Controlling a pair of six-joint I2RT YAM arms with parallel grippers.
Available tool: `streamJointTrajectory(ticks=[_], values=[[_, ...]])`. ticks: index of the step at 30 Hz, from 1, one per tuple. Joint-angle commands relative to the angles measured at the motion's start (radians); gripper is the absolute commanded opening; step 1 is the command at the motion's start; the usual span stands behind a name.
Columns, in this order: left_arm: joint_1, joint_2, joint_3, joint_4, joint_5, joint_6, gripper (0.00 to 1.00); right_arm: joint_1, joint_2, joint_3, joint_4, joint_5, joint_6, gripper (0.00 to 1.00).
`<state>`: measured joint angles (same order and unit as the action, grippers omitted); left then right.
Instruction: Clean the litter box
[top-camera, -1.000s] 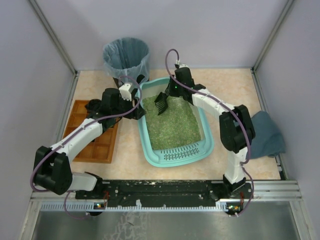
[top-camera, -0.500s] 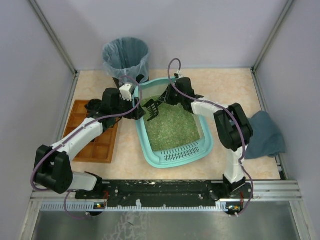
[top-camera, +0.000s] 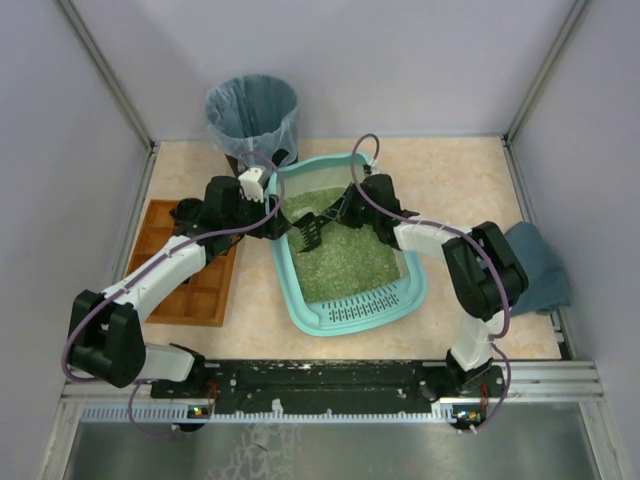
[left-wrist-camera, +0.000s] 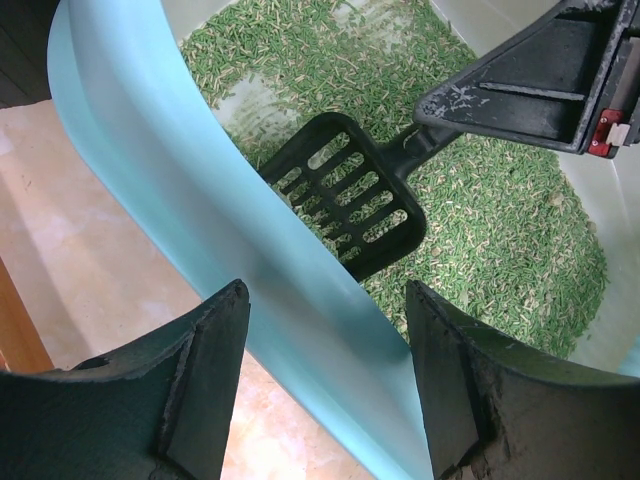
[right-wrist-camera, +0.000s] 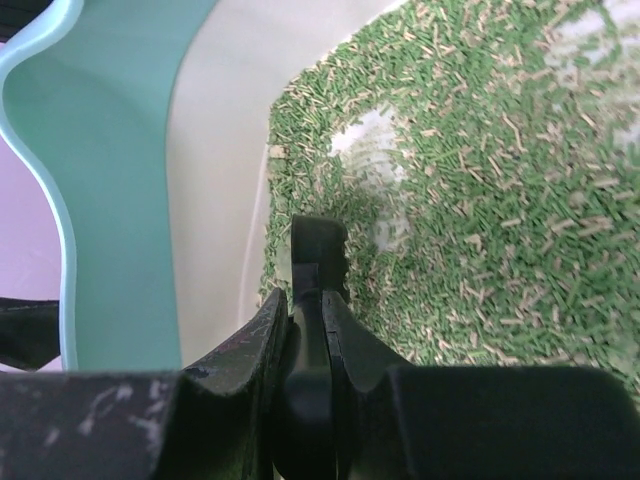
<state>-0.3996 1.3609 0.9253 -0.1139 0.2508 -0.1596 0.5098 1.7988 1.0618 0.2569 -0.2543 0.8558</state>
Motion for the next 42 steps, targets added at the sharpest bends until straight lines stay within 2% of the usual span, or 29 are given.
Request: streamJointTrajectory(ticks=[1,11,20,23,29,34,38,42], values=[[-0.004,-0.002,0.026,-0.007,-0.012,0.009,0.69,0.016,-0.104,-0.057,0.118,0.041,0.102,0.00],[-0.005,-0.011,0.024,-0.004,-0.018,0.009,0.69,0.001,-0.232,-0.173,0.193,0.179,0.169,0.00],[-0.003,-0.070,0.002,0.021,-0.056,0.008,0.72,-0.031,-0.355,-0.247,0.175,0.240,0.175,0.00],[-0.004,-0.110,-0.021,0.050,-0.074,0.003,0.73,-0.066,-0.402,-0.291,0.195,0.201,0.194,0.00],[-0.002,-0.161,-0.058,0.090,-0.123,-0.006,0.76,-0.219,-0.460,-0.403,0.412,-0.060,0.331,0.00],[-0.002,-0.168,-0.061,0.093,-0.129,-0.009,0.77,-0.272,-0.556,-0.448,0.357,-0.027,0.359,0.00],[-0.002,-0.164,-0.060,0.094,-0.129,-0.011,0.77,-0.273,-0.550,-0.433,0.376,-0.123,0.370,0.00],[-0.002,-0.164,-0.060,0.088,-0.134,-0.009,0.77,-0.339,-0.576,-0.507,0.372,-0.053,0.423,0.00]])
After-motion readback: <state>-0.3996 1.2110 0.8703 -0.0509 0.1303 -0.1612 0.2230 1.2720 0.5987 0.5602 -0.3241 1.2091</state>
